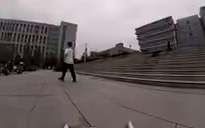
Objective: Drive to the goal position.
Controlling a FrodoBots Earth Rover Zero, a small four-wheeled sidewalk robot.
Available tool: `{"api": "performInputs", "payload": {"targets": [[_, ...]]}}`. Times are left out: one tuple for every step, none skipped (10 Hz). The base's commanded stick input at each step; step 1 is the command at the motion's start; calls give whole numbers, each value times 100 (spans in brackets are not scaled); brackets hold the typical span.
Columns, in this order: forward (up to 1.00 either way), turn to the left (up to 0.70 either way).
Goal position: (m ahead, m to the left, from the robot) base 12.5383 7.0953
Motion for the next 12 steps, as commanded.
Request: {"api": "performInputs", "payload": {"targets": [[70, 1], [70, 13], [70, 14], [70, 14], [70, 14], [70, 14], [70, 14], [70, 14], [70, 14], [70, 14], [70, 14], [70, 14]]}}
